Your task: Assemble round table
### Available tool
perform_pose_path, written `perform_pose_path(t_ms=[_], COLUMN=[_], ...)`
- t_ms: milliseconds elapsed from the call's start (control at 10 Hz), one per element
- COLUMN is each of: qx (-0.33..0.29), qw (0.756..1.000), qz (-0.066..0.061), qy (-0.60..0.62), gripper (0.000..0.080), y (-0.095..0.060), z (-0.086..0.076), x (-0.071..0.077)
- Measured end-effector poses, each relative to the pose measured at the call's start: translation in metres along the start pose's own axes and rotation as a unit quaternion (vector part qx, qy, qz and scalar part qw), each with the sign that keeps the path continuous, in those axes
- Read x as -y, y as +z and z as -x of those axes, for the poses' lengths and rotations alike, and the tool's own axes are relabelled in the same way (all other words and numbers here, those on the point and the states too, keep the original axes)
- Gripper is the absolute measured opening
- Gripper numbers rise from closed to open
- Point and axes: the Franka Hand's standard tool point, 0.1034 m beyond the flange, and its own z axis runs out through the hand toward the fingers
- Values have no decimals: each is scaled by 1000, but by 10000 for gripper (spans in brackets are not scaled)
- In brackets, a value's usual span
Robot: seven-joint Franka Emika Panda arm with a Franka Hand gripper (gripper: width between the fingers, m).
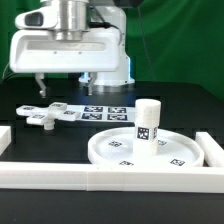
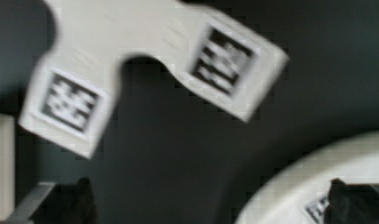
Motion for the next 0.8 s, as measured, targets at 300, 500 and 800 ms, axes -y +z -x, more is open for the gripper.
perform_pose_path(t_ms=[300,500,800], qx=[0,1,9], qw=[1000,1000,999], qz=[-2,-2,5], qy=[-1,1,-39], gripper=[649,649,649], y=[1,2,18], z=[2,3,23], x=[-9,-10,-14])
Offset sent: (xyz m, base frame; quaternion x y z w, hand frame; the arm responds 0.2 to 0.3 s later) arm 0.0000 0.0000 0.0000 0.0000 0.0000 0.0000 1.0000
